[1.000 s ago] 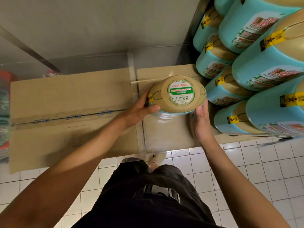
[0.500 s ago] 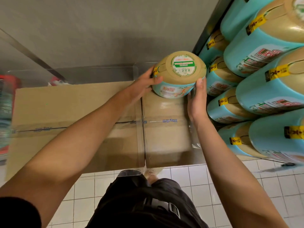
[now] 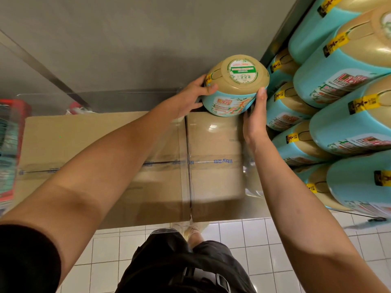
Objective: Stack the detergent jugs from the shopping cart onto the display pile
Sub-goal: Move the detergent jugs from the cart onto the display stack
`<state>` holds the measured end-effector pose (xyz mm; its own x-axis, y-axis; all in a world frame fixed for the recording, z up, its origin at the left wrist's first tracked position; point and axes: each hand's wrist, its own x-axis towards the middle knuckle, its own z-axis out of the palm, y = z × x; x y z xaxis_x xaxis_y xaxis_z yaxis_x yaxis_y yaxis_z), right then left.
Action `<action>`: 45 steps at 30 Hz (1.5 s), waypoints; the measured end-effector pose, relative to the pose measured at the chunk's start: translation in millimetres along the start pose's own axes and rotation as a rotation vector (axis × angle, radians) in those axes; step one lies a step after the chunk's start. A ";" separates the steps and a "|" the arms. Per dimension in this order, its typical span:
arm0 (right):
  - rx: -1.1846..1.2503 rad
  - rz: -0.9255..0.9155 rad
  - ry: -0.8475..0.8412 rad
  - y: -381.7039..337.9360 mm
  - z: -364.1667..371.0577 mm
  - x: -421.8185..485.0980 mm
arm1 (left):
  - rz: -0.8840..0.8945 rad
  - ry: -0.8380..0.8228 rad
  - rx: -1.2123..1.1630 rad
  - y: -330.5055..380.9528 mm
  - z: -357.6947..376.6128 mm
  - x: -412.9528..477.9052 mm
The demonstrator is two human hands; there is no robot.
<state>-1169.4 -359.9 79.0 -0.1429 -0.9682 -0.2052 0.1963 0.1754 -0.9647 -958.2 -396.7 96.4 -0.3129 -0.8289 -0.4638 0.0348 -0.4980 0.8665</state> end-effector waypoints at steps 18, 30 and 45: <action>-0.020 0.191 0.101 -25.5 4.5 -7.8 | 0.091 0.314 0.222 -12.5 8.4 -2.5; -0.128 0.213 0.161 -22.2 4.7 -114.0 | 0.037 0.259 0.147 -83.1 14.2 -91.2; -0.272 0.139 -0.076 28.3 -66.8 -260.1 | 0.068 0.469 0.023 -169.3 74.6 -311.8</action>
<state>-1191.5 -91.1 94.1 -0.0582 -0.9402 -0.3355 -0.0592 0.3387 -0.9390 -937.3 -34.9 108.1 0.1520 -0.8876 -0.4349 0.0177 -0.4375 0.8991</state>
